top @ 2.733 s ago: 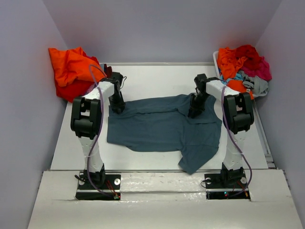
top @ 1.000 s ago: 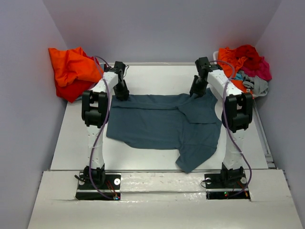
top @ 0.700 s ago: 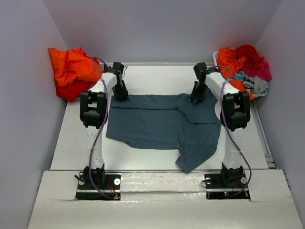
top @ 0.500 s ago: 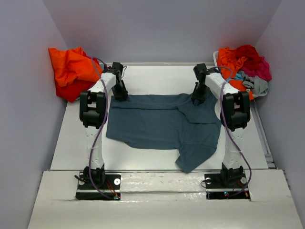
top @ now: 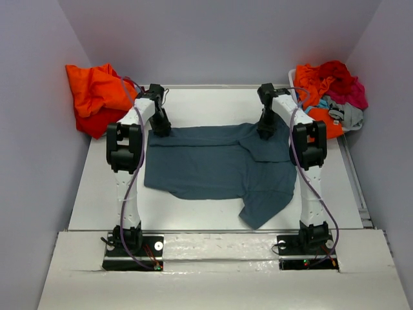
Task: Fold and stack the t-shirts
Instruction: Fold the tshirt
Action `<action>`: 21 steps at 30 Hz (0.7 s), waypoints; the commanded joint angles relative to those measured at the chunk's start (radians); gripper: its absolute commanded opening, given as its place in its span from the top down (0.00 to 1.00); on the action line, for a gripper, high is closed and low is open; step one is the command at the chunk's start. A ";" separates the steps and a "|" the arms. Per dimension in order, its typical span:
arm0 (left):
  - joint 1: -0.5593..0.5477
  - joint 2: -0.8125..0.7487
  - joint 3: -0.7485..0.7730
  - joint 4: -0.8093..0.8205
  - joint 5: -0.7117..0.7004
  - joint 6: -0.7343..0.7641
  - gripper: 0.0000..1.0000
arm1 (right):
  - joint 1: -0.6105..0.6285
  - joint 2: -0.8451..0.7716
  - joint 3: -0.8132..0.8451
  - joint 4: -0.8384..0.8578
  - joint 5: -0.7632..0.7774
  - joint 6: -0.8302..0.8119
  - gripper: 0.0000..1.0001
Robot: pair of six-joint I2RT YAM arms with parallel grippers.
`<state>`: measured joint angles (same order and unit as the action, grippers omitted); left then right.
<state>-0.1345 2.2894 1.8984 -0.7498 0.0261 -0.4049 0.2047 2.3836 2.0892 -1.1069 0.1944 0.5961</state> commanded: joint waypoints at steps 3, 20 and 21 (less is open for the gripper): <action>0.027 0.070 0.077 -0.060 -0.041 0.017 0.59 | -0.022 0.110 0.202 -0.070 0.027 0.005 0.63; 0.036 0.197 0.311 -0.029 -0.035 0.014 0.45 | -0.060 0.177 0.341 0.064 -0.047 -0.119 0.62; 0.036 0.194 0.309 -0.029 -0.037 0.017 0.45 | -0.060 0.172 0.341 0.065 -0.050 -0.122 0.62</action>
<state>-0.1131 2.4550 2.1929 -0.7959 0.0242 -0.4053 0.1570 2.5477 2.3901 -1.1198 0.1337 0.5293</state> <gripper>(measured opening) 0.547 0.378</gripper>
